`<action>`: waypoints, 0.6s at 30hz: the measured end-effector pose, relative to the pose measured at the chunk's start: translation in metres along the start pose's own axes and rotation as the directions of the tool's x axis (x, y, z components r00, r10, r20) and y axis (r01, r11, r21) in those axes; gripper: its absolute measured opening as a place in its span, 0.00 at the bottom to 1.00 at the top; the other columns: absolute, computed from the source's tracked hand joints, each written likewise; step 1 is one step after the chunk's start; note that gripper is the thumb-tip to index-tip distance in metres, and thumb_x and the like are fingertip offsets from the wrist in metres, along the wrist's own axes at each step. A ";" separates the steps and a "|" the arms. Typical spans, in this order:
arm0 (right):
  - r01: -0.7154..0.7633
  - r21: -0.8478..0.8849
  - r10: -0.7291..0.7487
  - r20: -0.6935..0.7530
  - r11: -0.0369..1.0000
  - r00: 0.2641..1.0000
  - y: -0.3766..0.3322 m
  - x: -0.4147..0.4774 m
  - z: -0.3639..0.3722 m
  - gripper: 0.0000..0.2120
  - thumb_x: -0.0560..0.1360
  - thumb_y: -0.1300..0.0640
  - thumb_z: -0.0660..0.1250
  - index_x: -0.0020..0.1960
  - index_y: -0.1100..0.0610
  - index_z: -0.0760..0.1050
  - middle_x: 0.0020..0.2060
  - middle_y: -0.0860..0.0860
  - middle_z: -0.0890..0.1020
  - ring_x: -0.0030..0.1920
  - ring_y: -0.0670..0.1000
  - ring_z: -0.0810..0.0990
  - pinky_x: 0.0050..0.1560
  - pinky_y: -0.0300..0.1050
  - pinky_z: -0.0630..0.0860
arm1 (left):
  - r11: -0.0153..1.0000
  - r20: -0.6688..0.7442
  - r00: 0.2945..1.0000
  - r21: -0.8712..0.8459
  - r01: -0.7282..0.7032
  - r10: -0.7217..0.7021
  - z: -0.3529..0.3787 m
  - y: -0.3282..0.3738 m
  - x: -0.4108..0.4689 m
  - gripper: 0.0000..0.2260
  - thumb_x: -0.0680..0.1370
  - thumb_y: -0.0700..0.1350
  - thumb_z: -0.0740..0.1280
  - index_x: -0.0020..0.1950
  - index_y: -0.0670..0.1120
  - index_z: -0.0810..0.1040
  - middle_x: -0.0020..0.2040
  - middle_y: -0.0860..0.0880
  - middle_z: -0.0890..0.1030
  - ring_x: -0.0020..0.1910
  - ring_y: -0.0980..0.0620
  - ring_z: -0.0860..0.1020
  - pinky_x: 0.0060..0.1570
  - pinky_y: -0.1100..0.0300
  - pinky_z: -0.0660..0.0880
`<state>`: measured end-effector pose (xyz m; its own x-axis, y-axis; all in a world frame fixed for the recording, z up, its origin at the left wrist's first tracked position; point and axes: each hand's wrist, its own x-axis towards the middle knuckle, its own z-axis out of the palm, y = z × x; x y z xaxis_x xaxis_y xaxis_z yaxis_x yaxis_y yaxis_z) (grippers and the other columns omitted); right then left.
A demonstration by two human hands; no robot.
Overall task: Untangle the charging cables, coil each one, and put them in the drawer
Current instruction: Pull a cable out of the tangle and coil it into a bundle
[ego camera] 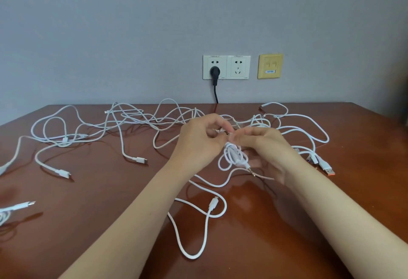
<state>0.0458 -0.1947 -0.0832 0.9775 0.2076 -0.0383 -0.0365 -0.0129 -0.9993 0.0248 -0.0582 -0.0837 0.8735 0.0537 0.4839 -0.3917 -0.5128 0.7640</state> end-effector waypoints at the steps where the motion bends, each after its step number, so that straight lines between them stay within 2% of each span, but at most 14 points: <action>1: -0.044 0.009 0.044 0.050 0.999 0.998 0.000 0.000 -0.002 0.06 0.69 0.62 0.73 0.45 0.61 0.79 0.32 0.52 0.79 0.27 0.45 0.72 0.31 0.43 0.81 | 1.000 -0.009 1.000 -0.028 -0.006 0.006 0.001 -0.001 0.000 0.16 0.72 0.34 0.67 0.34 0.56 0.77 0.36 0.54 0.83 0.37 0.56 0.81 0.43 0.63 0.77; 3: -0.064 -0.034 0.067 0.097 0.997 0.993 0.002 0.000 -0.002 0.07 0.68 0.62 0.73 0.46 0.61 0.81 0.32 0.50 0.79 0.30 0.45 0.71 0.38 0.48 0.82 | 0.998 -0.011 1.000 -0.066 -0.015 0.015 0.003 -0.003 0.000 0.17 0.71 0.32 0.67 0.35 0.56 0.76 0.37 0.55 0.83 0.39 0.58 0.81 0.46 0.62 0.77; 5: -0.029 -0.047 0.032 0.079 0.998 0.996 0.004 0.001 0.000 0.06 0.70 0.61 0.72 0.47 0.62 0.81 0.34 0.51 0.80 0.32 0.46 0.72 0.41 0.51 0.82 | 0.997 -0.016 1.000 -0.071 -0.028 0.027 0.003 -0.006 0.002 0.17 0.71 0.32 0.67 0.36 0.55 0.75 0.38 0.55 0.83 0.40 0.56 0.81 0.47 0.60 0.78; 9: 0.020 -0.066 -0.018 0.041 0.998 0.999 0.005 0.003 0.001 0.05 0.72 0.61 0.70 0.46 0.62 0.81 0.42 0.58 0.83 0.42 0.56 0.81 0.49 0.58 0.80 | 0.991 -0.037 0.999 -0.133 -0.029 0.024 0.003 -0.008 0.003 0.16 0.71 0.33 0.69 0.37 0.55 0.74 0.35 0.57 0.81 0.35 0.60 0.79 0.42 0.65 0.76; 10: 0.020 -0.060 -0.017 0.050 0.998 0.999 0.004 0.003 0.001 0.05 0.73 0.61 0.69 0.46 0.62 0.81 0.42 0.59 0.84 0.43 0.57 0.82 0.48 0.58 0.80 | 0.989 -0.031 0.999 -0.144 -0.031 0.027 0.004 -0.007 0.003 0.16 0.71 0.33 0.70 0.38 0.55 0.73 0.34 0.59 0.81 0.34 0.61 0.79 0.43 0.65 0.76; 13: 0.011 -0.029 -0.008 0.085 1.000 0.996 0.003 0.001 0.003 0.03 0.75 0.64 0.66 0.46 0.62 0.78 0.37 0.58 0.82 0.37 0.56 0.82 0.39 0.53 0.82 | 0.985 -0.018 0.999 -0.169 -0.045 0.043 0.005 -0.008 0.002 0.16 0.71 0.33 0.70 0.38 0.55 0.73 0.34 0.60 0.81 0.35 0.60 0.79 0.44 0.64 0.76; 18: 0.053 -0.078 -0.050 0.041 0.996 0.998 0.006 0.002 0.005 0.03 0.75 0.64 0.66 0.42 0.60 0.75 0.38 0.58 0.80 0.38 0.56 0.81 0.36 0.51 0.82 | 0.985 -0.012 0.997 -0.150 -0.079 0.078 0.006 -0.007 0.001 0.17 0.71 0.32 0.70 0.38 0.55 0.74 0.36 0.59 0.82 0.37 0.59 0.81 0.44 0.64 0.77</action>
<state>0.0468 -0.1897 -0.0891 0.9687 0.2481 0.0115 0.0318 -0.0779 -0.9965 0.0303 -0.0596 -0.0916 0.8368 0.0233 0.5470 -0.4985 -0.3808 0.7788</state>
